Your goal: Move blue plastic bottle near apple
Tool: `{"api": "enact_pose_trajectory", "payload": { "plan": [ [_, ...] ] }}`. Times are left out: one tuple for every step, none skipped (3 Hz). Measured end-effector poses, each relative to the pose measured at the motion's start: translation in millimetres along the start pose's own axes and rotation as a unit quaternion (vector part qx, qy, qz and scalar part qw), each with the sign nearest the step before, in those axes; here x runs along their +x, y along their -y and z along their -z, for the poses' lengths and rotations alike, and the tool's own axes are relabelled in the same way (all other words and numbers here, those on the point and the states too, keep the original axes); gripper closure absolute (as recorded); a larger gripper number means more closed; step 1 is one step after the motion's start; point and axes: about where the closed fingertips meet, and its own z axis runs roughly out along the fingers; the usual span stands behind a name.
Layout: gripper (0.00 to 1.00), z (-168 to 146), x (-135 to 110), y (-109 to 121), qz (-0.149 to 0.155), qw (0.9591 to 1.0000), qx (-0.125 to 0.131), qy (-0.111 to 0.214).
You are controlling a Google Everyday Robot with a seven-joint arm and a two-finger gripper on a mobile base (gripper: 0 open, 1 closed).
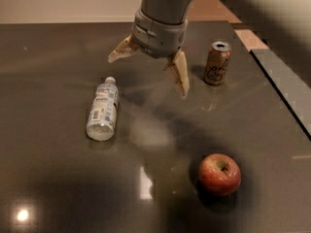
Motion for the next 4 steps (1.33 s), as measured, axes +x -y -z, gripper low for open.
{"api": "enact_pose_trajectory", "payload": {
  "plan": [
    [0.00, -1, 2, 4, 0.024, 0.9997, 0.009, -0.004],
    [0.00, -1, 3, 5, 0.021, 0.9997, 0.010, -0.005],
    [0.00, -6, 3, 17, 0.036, 0.9992, 0.012, 0.015],
    [0.00, -16, -1, 46, 0.074, 0.9965, 0.013, 0.037]
  ]
}}
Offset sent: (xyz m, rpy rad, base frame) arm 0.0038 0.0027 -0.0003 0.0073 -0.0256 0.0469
